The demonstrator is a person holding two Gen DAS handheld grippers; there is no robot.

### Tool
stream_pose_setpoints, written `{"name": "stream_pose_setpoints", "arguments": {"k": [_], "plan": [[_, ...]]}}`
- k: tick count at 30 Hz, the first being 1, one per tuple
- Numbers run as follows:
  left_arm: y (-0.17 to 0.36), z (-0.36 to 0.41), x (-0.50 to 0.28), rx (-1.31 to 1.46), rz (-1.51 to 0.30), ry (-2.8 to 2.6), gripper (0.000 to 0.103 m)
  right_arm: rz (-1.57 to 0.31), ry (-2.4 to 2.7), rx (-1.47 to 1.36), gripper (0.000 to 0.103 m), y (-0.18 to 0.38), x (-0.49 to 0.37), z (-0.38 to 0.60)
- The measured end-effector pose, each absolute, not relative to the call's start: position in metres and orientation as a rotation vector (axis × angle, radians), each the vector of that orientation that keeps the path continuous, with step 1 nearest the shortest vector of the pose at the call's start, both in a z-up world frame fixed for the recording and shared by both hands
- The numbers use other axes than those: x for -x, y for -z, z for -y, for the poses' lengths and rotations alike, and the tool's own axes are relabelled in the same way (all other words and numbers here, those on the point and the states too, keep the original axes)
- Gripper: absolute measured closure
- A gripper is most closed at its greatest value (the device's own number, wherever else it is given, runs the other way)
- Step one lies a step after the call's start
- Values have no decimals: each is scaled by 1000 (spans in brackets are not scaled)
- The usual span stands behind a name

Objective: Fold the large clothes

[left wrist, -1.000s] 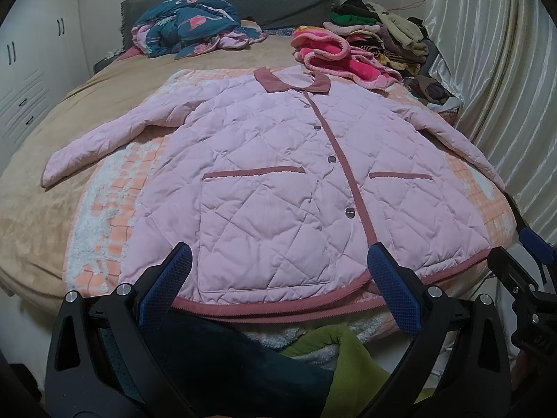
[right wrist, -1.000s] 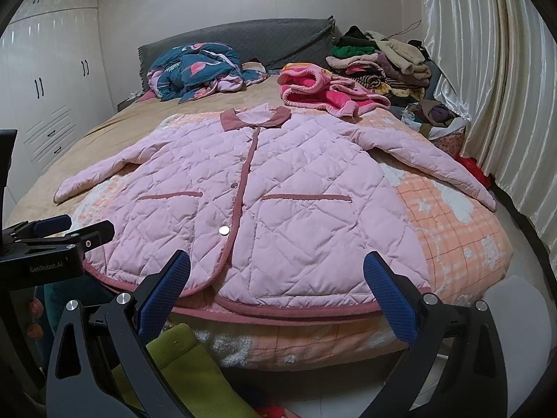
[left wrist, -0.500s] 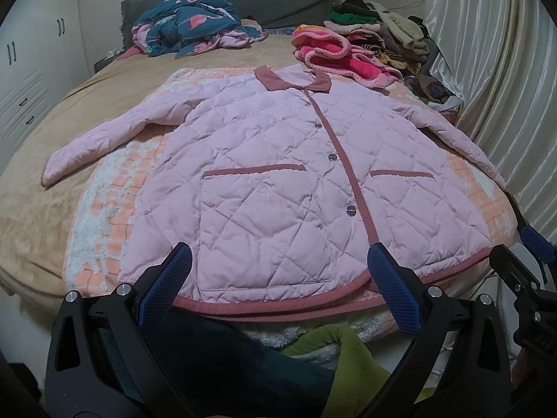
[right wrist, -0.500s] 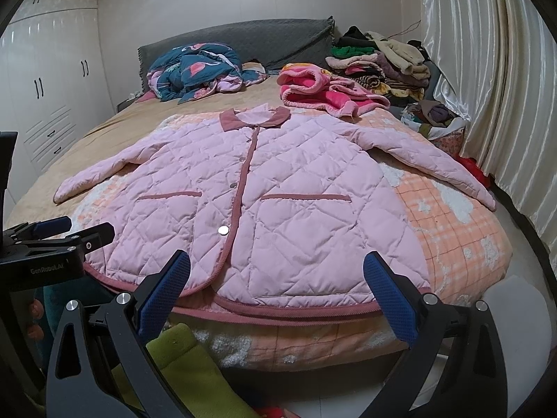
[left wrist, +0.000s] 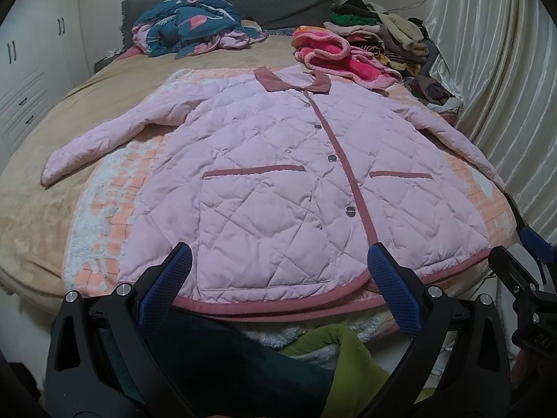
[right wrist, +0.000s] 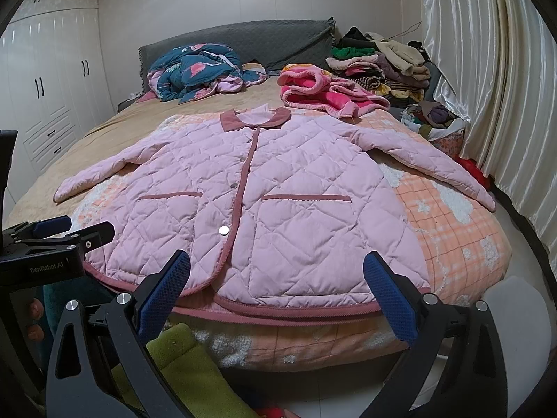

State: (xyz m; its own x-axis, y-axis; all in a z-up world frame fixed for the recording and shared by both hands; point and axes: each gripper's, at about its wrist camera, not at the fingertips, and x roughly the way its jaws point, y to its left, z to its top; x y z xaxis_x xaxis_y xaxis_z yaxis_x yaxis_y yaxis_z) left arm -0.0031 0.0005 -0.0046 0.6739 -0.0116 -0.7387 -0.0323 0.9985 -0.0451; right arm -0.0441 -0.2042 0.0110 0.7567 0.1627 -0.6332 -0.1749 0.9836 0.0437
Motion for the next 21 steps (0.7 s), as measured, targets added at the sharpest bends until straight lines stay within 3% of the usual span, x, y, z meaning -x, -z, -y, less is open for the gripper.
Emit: {"name": "stream_pose_setpoints", "arguments": {"k": [21], "plan": [[0, -1, -8, 58, -850, -9, 8, -695, -196, 19, 4, -14, 38, 204]]}}
